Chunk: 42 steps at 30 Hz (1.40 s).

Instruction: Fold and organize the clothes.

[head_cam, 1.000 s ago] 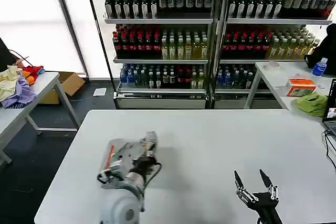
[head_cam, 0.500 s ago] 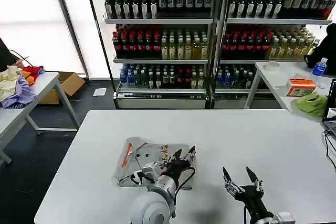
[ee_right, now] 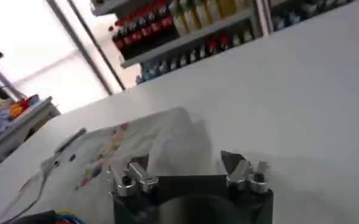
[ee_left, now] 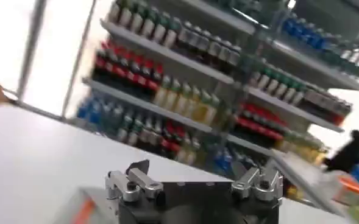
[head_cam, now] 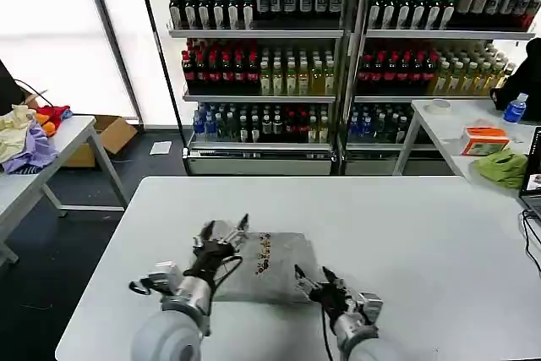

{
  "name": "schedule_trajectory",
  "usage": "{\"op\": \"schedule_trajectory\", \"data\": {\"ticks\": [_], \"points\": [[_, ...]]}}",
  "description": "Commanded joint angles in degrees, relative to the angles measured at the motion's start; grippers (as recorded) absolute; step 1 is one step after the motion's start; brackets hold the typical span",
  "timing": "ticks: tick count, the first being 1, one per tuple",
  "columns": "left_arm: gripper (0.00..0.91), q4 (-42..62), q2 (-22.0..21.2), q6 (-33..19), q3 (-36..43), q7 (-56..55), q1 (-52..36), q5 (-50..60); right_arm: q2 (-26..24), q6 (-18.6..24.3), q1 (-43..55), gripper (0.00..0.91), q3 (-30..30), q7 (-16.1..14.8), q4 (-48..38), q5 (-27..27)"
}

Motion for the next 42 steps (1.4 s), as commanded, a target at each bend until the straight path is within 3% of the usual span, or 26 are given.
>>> {"op": "schedule_trajectory", "data": {"ticks": [1, 9, 13, 19, 25, 30, 31, 32, 35, 37, 41, 42], "points": [[0.907, -3.00, 5.97, -1.49, -16.40, 3.32, 3.61, -0.68, 1.11, -5.36, 10.93, 0.000, -9.49, 5.02, -9.23, 8.65], [0.907, -2.35, 5.35, -1.27, -16.00, 2.27, 3.24, -3.76, -2.03, -2.54, 7.60, 0.000, -6.65, 2.57, -4.32, 3.00], [0.907, -2.16, 5.10, -1.39, -15.35, 2.26, 3.20, -3.44, -4.25, -2.63, 6.43, 0.000, -2.79, -0.11, -1.45, 1.27], [0.907, -2.19, 5.16, -1.36, -15.54, 2.08, 3.34, -3.82, -10.84, -6.15, 3.44, 0.000, 6.01, -4.87, 3.39, 2.25], [0.907, -2.36, 4.68, -1.25, -15.69, 1.52, 3.68, -4.92, -19.51, -6.19, -1.14, 0.000, 15.45, -10.34, 2.53, 2.02], [0.907, -2.86, 3.97, -1.02, -15.31, 1.04, 3.81, -5.80, -21.93, -6.18, -3.03, 0.000, 18.52, -10.88, 1.01, -1.16], [0.907, -2.98, 3.80, -0.89, -15.26, 0.56, 3.82, -6.30, -21.50, -6.18, -3.18, 0.383, 19.34, -10.84, 0.78, -1.86], [0.907, -3.34, 3.64, -0.64, -15.27, -0.20, 3.75, -7.80, -21.28, -6.15, -3.33, 0.907, 19.74, -10.80, 1.16, -1.50], [0.907, -3.94, 3.21, -0.26, -15.32, -0.70, 3.57, -8.56, -19.81, -6.14, -3.71, 0.907, 20.85, -11.88, 3.25, -1.74], [0.907, -4.06, 3.29, -0.25, -15.27, -0.70, 3.77, -8.53, -19.21, -6.11, -4.07, 0.907, 20.83, -11.94, 4.58, -4.87], [0.907, -4.74, 3.49, -0.26, -15.45, -0.45, 4.70, -8.43, -17.26, -5.08, -4.43, 0.907, 22.29, -11.25, 5.50, -9.23], [0.907, -4.92, 3.57, -0.26, -15.56, -0.35, 4.92, -8.42, -16.02, -4.50, -4.24, 0.907, 23.47, -9.76, 5.62, -9.95]]}}
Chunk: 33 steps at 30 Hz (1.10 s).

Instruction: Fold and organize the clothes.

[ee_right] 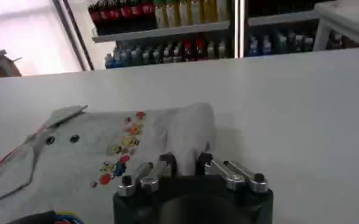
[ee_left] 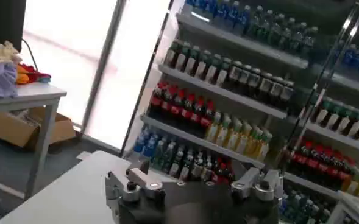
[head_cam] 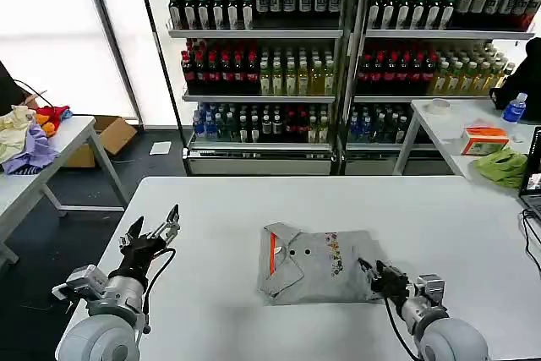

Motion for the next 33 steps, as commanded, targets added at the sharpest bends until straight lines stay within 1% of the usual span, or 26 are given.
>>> {"op": "schedule_trajectory", "data": {"ticks": [1, 2, 3, 5, 7, 8, 9, 11, 12, 14, 16, 17, 20, 21, 23, 24, 26, 28, 31, 33], "points": [[0.907, -1.10, 0.12, 0.28, -0.58, -0.53, 1.05, -1.71, 0.71, 1.29, -1.59, 0.907, 7.17, -0.12, 2.75, -7.95], [0.907, -1.19, 0.21, 0.28, -0.61, -0.51, 1.19, -1.67, 1.47, 2.03, -1.04, 0.907, 7.71, 0.82, 3.08, -8.71], [0.907, -1.25, 0.32, 0.27, -0.53, -0.39, 1.28, -1.60, 1.80, 3.93, -0.75, 0.907, 7.65, 1.22, 3.92, -9.93], [0.907, -1.26, 0.35, 0.32, -0.37, -0.32, 1.21, -1.57, 2.52, 5.68, 0.18, 0.907, 5.88, 1.83, 5.54, -11.11], [0.907, -1.21, 0.16, 0.33, -0.04, -0.06, 0.87, -1.35, 3.86, 6.75, 1.64, 0.907, 0.97, 1.87, 7.31, -11.80], [0.907, -1.20, 0.02, 0.32, 0.21, -0.02, 0.65, -1.28, 5.05, 7.35, 2.84, 0.907, -2.89, 1.85, 7.38, -12.31], [0.907, -1.24, -0.20, 0.32, 0.45, -0.01, 0.56, -1.17, 6.27, 8.23, 4.34, 0.907, -8.11, 2.16, 6.49, -13.88], [0.907, -1.53, -0.24, 0.31, 0.64, 0.17, 0.93, -1.08, 8.63, 10.20, 6.38, 0.907, -14.23, 1.96, 3.93, -16.67], [0.907, -1.74, -0.18, 0.31, 0.60, 0.23, 1.30, -1.08, 9.40, 11.43, 6.84, 0.907, -15.95, 2.28, 1.79, -18.33], [0.907, -2.04, -0.01, 0.22, 0.23, 0.45, 2.16, -1.05, 11.37, 12.50, 6.98, 0.907, -17.57, 2.62, -1.81, -19.44], [0.907, -2.39, 0.00, 0.06, -0.71, 0.46, 2.92, -1.16, 12.08, 13.49, 6.63, 0.907, -17.84, 2.92, -4.36, -19.17], [0.907, -2.45, -0.07, -0.06, -1.30, 0.59, 3.31, -1.24, 12.42, 13.93, 6.38, 0.907, -17.64, 4.27, -6.26, -19.67], [0.907, -2.13, -0.28, -0.47, -2.80, 1.42, 4.57, -1.50, 12.93, 13.43, 6.03, 0.907, -16.33, 7.34, -8.76, -21.54], [0.907, -1.97, -0.30, -0.67, -2.93, 1.66, 5.00, -1.51, 13.04, 13.70, 6.04, 0.907, -15.74, 7.94, -9.60, -22.88], [0.907, -1.62, -0.31, -0.80, -2.86, 1.98, 5.49, -1.50, 12.94, 15.02, 5.95, 0.907, -14.76, 9.27, -10.17, -24.01], [0.907, -1.40, -0.29, -0.84, -2.82, 2.16, 5.54, -1.50, 12.78, 15.02, 5.84, 0.907, -14.13, 9.83, -10.03, -23.99], [0.907, -1.29, -0.25, -0.83, -2.70, 2.15, 5.34, -1.80, 12.13, 14.50, 5.34, 0.907, -13.35, 10.03, -9.69, -23.80], [0.907, -1.10, -0.26, -0.75, -2.64, 2.10, 4.75, -2.34, 11.11, 12.36, 4.83, 0.907, -13.27, 10.01, -9.78, -22.05], [0.907, -0.86, -0.53, -0.71, -2.06, 1.97, 4.07, -2.29, 11.16, 10.01, 4.14, 0.907, -13.10, 9.84, -10.23, -20.46], [0.907, -0.81, -0.61, -0.72, -1.74, 1.97, 3.98, -2.23, 11.55, 9.94, 3.65, 0.907, -13.27, 10.53, -10.51, -21.16]]}}
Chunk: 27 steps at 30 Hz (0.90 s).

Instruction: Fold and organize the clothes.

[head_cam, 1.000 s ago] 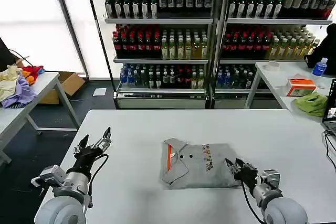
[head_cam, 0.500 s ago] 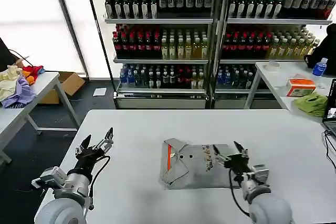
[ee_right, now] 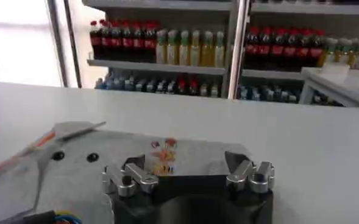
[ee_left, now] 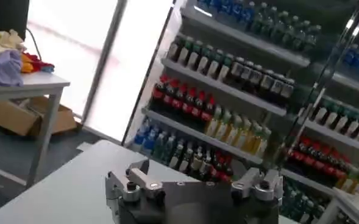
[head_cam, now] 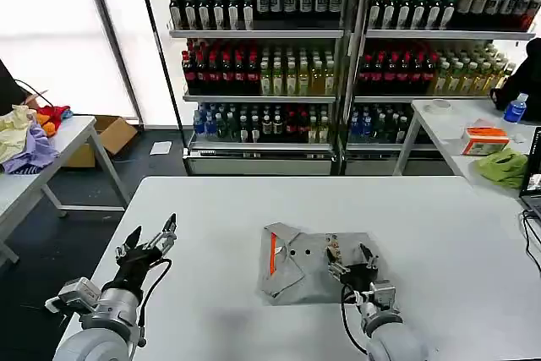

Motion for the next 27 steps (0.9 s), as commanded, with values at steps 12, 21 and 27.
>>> {"op": "schedule_trajectory", "data": {"ticks": [12, 21, 27], "points": [[0.907, 0.28, 0.45, -0.05, -1.03, 0.52, 1.01, -0.40, -1.77, 3.90, -0.59, 0.907, 6.59, 1.71, 14.97, 4.44], [0.907, 0.50, 0.52, -3.10, 0.13, 6.29, 2.36, 6.24, -6.75, 10.09, -9.59, 0.907, 24.78, -9.31, 17.74, 10.97], [0.907, 0.63, 0.88, -6.96, -0.22, 11.73, 5.22, 13.32, -4.86, 15.39, -17.23, 0.907, 34.34, -17.46, 15.30, 13.83]]}}
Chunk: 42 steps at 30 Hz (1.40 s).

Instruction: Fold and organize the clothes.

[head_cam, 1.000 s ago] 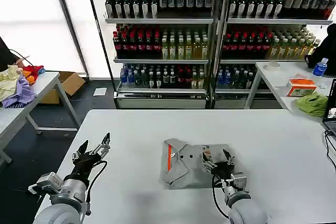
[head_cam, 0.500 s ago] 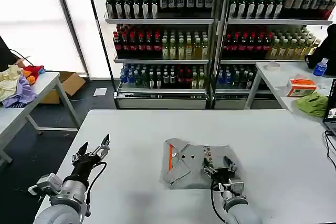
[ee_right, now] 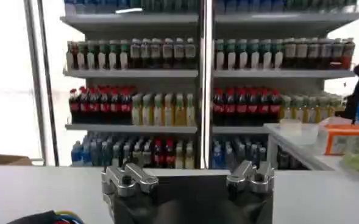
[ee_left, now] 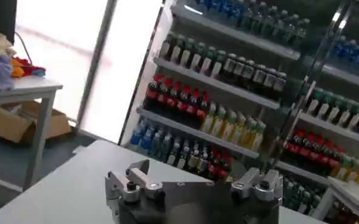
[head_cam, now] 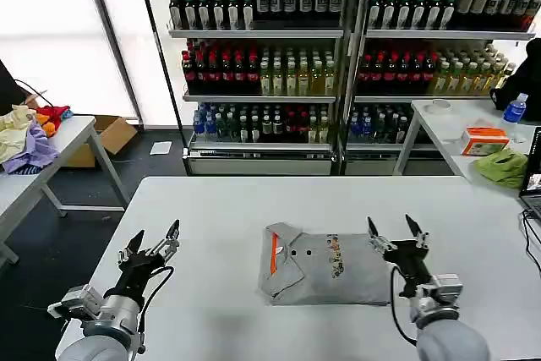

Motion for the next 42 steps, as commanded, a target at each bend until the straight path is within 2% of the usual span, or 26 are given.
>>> {"op": "schedule_trajectory", "data": {"ticks": [1, 2, 6, 13, 17, 18, 22, 27, 35, 42], "points": [[0.907, 0.28, 0.11, -5.63, -0.57, 9.12, 3.27, 10.80, -0.50, 9.37, -11.88, 0.907, 19.99, -13.82, 2.93, 6.75], [0.907, 0.26, 0.06, -6.56, -0.95, 10.04, 4.05, 11.83, 0.17, 10.31, -13.00, 0.907, 21.81, -15.51, 2.27, 7.11], [0.907, -0.13, -0.76, -9.34, -3.05, 13.68, 6.12, 13.16, 1.93, 13.50, -14.41, 0.907, 24.83, -17.41, 0.36, 7.27], [0.907, -1.54, -3.29, -11.77, -6.86, 18.63, 7.69, 15.43, 3.63, 13.10, -14.16, 0.907, 26.99, -17.52, -0.76, 8.79], [0.907, -1.44, -3.44, -13.59, -6.42, 19.83, 8.38, 18.01, 3.89, 13.46, -14.19, 0.907, 26.57, -17.24, -0.84, 8.60], [0.907, -1.38, -3.40, -13.79, -6.19, 19.96, 8.56, 18.22, 4.00, 13.45, -14.35, 0.907, 26.55, -16.65, -0.69, 6.93], [0.907, 0.41, -2.96, -14.65, -5.27, 22.51, 8.72, 18.26, 4.53, 12.27, -14.73, 0.907, 26.27, -16.76, -0.07, 10.17], [0.907, 0.82, -1.88, -15.39, -5.08, 23.56, 8.94, 18.56, 4.30, 12.63, -15.68, 0.907, 24.70, -15.74, 0.28, 9.49], [0.907, -0.27, -4.43, -18.14, -5.67, 28.26, 11.11, 23.27, 6.58, 11.09, -16.29, 0.907, 21.40, -15.52, 1.88, 7.73], [0.907, -0.62, -5.82, -19.21, -8.14, 32.54, 13.21, 23.83, 6.50, 12.51, -18.98, 0.907, 20.73, -16.94, 3.29, 6.01]]}}
